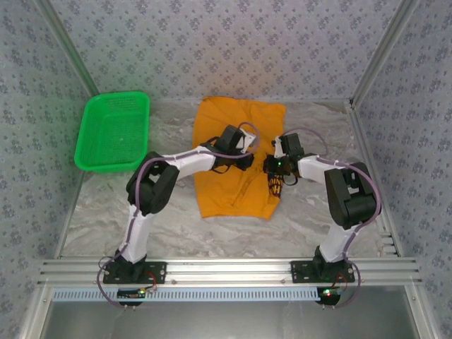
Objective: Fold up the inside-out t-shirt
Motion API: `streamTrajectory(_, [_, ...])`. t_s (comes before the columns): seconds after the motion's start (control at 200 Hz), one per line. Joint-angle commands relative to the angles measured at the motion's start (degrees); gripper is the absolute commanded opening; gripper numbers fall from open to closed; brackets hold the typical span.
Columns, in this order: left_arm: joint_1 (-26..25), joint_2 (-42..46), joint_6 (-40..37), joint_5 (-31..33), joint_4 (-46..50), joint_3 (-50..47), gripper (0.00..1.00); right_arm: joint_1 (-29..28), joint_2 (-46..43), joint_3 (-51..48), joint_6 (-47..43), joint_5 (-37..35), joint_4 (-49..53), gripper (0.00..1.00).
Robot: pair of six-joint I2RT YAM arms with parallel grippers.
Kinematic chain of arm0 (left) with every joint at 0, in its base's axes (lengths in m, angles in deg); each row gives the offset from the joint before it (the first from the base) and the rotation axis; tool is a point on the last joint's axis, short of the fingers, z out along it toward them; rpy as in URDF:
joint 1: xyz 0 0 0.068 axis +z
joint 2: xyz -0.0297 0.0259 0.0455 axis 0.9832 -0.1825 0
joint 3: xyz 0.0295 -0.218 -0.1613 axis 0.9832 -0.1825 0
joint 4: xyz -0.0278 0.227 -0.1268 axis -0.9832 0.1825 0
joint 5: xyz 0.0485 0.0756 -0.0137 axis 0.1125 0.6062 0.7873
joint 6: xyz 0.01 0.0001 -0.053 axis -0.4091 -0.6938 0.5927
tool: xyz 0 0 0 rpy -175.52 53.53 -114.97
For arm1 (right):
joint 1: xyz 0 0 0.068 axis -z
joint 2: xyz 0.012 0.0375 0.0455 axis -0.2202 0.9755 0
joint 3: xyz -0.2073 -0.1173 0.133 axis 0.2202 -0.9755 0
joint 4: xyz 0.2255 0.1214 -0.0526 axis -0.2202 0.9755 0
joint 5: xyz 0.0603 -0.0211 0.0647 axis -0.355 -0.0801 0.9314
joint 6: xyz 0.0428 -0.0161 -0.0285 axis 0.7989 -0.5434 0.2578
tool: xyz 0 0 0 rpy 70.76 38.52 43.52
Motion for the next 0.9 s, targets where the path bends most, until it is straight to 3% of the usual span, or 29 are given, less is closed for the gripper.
streamTrajectory(0.0, [2.9, 10.7, 0.6, -8.4, 1.5, -5.2, 0.00, -0.9, -9.5, -1.2, -2.6, 2.5, 3.9, 0.00])
streamTrajectory(0.09, [2.7, 22.3, -0.7, -11.0, 2.7, -14.0, 0.00, -2.2, -17.7, -4.0, -6.0, 3.6, 10.9, 0.00])
streamTrajectory(0.185, [2.9, 32.4, 4.5, -16.0, 3.4, -21.7, 0.00, -2.3, -25.2, -6.8, -8.0, 5.4, 17.6, 0.00])
streamTrajectory(0.315, [3.8, 39.1, 9.0, -19.7, 7.3, -30.0, 0.00, 0.2, -26.6, -7.3, -7.1, 3.5, 25.4, 0.00])
streamTrajectory(0.43, [5.6, 36.1, 11.3, -22.2, 4.5, -35.5, 0.00, 0.1, -22.0, -6.5, -7.9, 2.0, 25.2, 0.03])
streamTrajectory(0.49, [6.1, 32.2, 9.9, -21.2, 4.6, -35.9, 0.01, -0.6, -19.4, -4.5, -7.9, -1.4, 25.8, 0.11])
streamTrajectory(0.545, [6.5, 27.8, 8.5, -19.6, 7.0, -33.7, 0.07, -1.7, -18.0, -3.0, -7.7, -4.6, 26.2, 0.25])
streamTrajectory(0.64, [6.7, 20.6, 4.7, -20.0, 9.7, -29.2, 0.25, -4.0, -17.3, -2.3, -7.5, -7.5, 25.7, 0.33])
streamTrajectory(0.735, [6.8, 16.6, 0.7, -17.4, 14.6, -23.8, 0.29, -6.3, -17.8, -0.8, -8.4, -9.5, 28.1, 0.36])
streamTrajectory(0.895, [6.8, 19.3, -4.8, -16.3, 16.1, -21.2, 0.32, -12.4, -25.1, 0.6, -8.7, -6.6, 32.9, 0.39])
